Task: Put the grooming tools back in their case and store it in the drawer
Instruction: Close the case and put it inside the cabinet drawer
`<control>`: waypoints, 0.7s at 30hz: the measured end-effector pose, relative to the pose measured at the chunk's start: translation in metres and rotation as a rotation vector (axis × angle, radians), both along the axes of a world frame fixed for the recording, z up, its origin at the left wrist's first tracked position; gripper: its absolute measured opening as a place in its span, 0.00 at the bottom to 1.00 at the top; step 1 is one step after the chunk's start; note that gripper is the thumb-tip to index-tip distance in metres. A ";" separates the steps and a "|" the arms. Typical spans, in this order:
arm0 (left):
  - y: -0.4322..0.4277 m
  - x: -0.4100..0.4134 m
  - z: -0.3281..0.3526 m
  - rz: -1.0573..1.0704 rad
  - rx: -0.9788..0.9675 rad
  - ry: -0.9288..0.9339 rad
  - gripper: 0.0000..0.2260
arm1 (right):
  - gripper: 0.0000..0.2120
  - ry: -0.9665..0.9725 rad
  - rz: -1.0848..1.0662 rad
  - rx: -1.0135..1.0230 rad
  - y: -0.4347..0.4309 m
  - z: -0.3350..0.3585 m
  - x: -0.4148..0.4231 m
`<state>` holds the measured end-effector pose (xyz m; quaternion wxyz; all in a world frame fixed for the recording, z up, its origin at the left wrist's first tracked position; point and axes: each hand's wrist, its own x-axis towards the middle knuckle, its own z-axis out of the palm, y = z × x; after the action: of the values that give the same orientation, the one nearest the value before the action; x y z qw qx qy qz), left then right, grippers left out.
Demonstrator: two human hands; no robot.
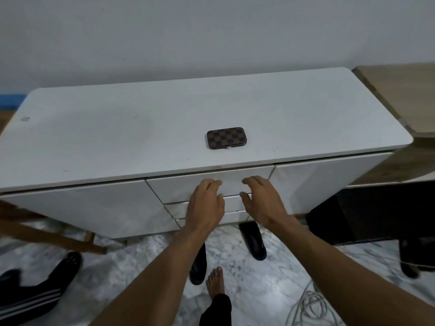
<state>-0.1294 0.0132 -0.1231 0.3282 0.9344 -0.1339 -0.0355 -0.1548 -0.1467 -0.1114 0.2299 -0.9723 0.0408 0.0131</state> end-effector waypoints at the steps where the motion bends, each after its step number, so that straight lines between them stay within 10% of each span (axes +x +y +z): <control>1: 0.003 0.001 -0.003 -0.025 0.052 0.018 0.22 | 0.22 0.013 0.017 -0.011 0.002 -0.002 0.001; 10: 0.032 0.029 -0.027 -0.159 0.497 -0.029 0.38 | 0.34 0.123 0.025 -0.214 0.010 -0.023 0.035; 21: 0.032 -0.002 -0.022 -0.067 0.346 -0.102 0.31 | 0.24 -0.010 -0.011 -0.210 0.008 -0.028 0.012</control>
<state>-0.1313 0.0456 -0.1451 0.1541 0.9725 -0.1732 -0.0215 -0.1433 -0.1391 -0.1392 0.1269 -0.9908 0.0460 0.0029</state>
